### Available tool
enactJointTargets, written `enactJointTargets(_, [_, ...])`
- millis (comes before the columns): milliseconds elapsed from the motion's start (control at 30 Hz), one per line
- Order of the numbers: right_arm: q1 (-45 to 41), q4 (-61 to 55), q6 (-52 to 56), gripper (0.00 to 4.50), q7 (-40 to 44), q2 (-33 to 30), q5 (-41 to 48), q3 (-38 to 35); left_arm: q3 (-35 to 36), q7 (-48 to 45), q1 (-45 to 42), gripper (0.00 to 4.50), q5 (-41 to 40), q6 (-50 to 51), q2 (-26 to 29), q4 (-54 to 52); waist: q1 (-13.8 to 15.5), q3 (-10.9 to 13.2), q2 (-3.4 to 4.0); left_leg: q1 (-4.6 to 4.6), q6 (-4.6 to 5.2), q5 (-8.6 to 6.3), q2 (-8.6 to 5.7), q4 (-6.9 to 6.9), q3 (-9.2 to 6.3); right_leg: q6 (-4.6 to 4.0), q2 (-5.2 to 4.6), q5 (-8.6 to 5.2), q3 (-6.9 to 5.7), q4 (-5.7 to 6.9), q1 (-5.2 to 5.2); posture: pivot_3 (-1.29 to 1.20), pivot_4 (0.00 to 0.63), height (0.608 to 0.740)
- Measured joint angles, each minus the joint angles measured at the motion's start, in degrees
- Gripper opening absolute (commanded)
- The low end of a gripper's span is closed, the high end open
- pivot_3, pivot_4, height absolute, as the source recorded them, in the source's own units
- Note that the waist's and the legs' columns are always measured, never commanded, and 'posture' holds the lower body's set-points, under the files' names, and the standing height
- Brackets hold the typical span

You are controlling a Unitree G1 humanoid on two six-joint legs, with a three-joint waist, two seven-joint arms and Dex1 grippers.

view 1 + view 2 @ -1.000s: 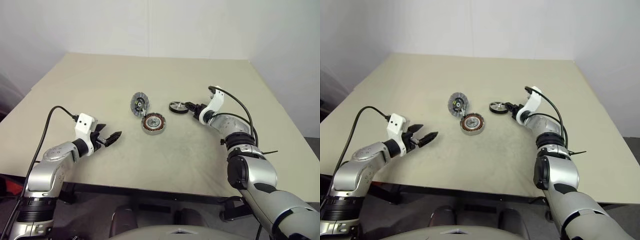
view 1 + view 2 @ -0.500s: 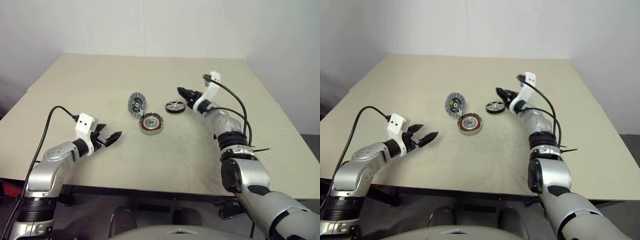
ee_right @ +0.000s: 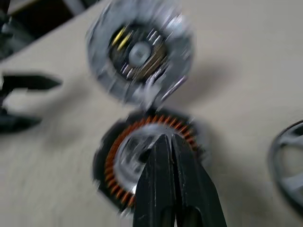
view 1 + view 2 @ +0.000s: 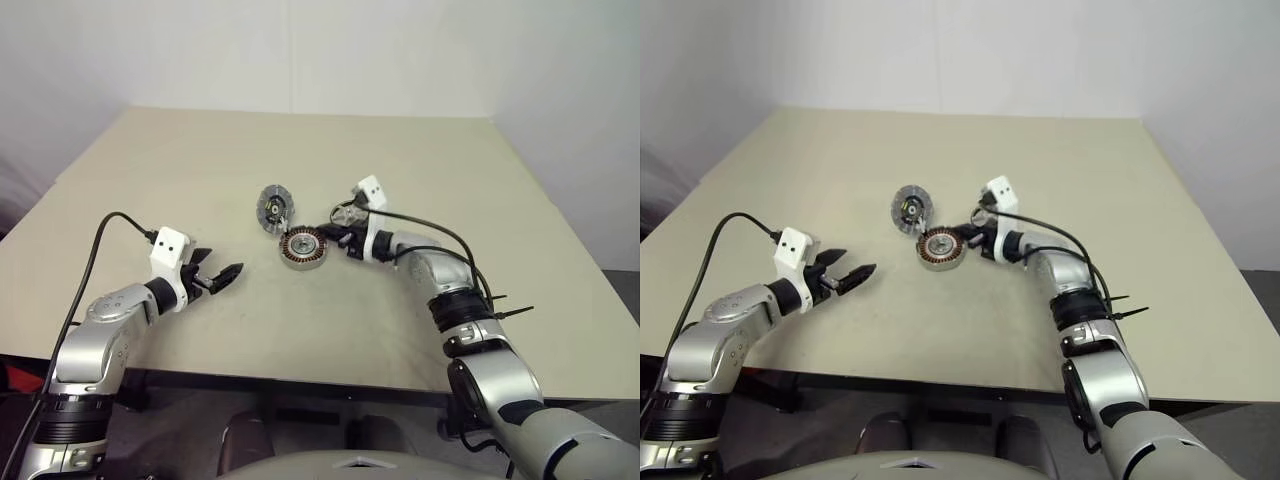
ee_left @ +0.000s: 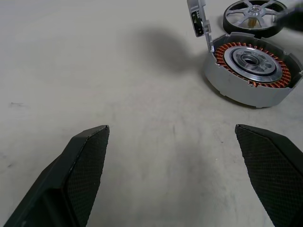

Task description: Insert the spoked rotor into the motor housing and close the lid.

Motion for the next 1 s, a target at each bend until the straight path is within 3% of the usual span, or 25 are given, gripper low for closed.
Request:
enactJointTargets(533, [-4.08,-0.74,-0.27,0.03,2.54,3.23,-4.0,4.81,0.0,0.12,0.04,4.5,0.01,0.0,-0.02,-0.01,-0.37,0.0,0.0,0.02,0.0,0.0,0.0,0.0,0.0,0.0,-0.01,0.0,0.0,0.01,0.0,0.0,0.0,0.74])
enactJointTargets(1000, [-8.76,12.28,-6.28,0.03,-1.93,5.28,-9.66,4.97,-0.04,0.35,0.73,4.5,0.0,0.01,-0.2,-0.34,-0.46,-0.01,-0.01,0.03,0.0,0.0,0.0,0.01,0.0,0.0,-0.01,0.0,0.0,0.03,0.0,0.0,0.0,0.74])
